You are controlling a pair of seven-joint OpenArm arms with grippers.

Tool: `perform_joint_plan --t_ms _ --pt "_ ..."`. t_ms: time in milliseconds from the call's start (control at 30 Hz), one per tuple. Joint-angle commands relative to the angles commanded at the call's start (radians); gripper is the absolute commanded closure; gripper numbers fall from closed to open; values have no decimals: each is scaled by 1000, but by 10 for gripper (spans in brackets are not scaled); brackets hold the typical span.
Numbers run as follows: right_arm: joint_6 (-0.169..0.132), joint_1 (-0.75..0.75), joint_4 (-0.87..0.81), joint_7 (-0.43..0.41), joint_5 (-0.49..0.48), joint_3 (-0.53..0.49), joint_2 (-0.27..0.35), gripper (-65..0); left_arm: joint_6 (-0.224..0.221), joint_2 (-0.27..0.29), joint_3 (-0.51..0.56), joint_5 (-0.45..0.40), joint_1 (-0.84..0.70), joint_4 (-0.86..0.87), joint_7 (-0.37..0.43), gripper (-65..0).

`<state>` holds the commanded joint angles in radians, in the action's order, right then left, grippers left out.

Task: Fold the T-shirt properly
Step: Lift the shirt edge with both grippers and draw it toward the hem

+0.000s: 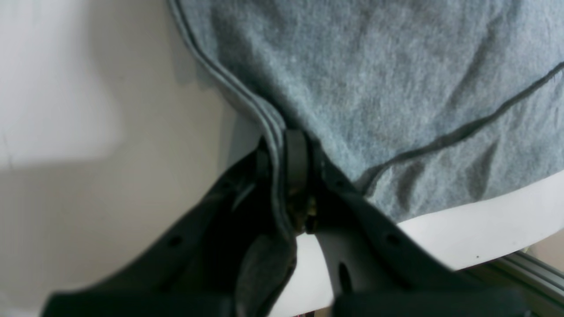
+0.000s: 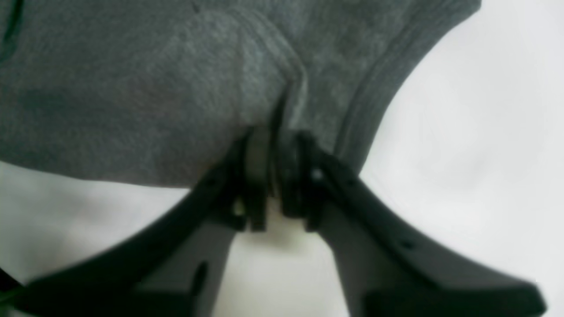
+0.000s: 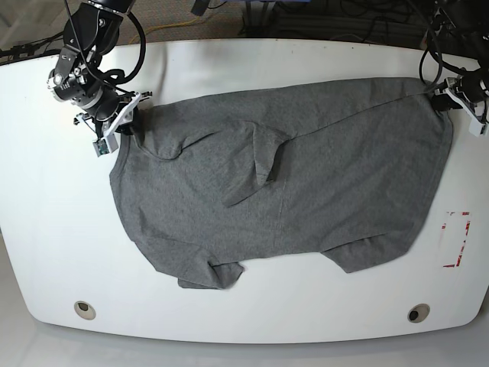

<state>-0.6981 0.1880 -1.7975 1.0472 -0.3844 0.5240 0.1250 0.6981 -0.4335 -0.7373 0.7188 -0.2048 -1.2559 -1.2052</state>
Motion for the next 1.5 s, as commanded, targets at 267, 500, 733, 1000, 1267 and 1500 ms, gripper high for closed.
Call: perform_joint_plan --t_ms 267,500,733,1000,1267,1500 --pt "0 17 3 18 0 0 -3 -173 0 0 2 0 -3 0 0 -28" --pt "0 -43 54 20 0 -2 -5 -174 0 0 3 -2 0 0 0 -28" --pt "0 -61 86 21 0 -77 -3 -249 0 -2 3 -2 2 0 0 -28" --pt "0 -61 94 17 0 -97 -20 -317 0 -2 3 -2 3 0 0 -28" --pt "0 -61 87 14 2 -95 -21 -29 0 -2 5 -2 18 0 0 -28" --pt "0 -34 -5 15 2 -95 -23 0 0 -9 43 -2 28 -20 0 -28"
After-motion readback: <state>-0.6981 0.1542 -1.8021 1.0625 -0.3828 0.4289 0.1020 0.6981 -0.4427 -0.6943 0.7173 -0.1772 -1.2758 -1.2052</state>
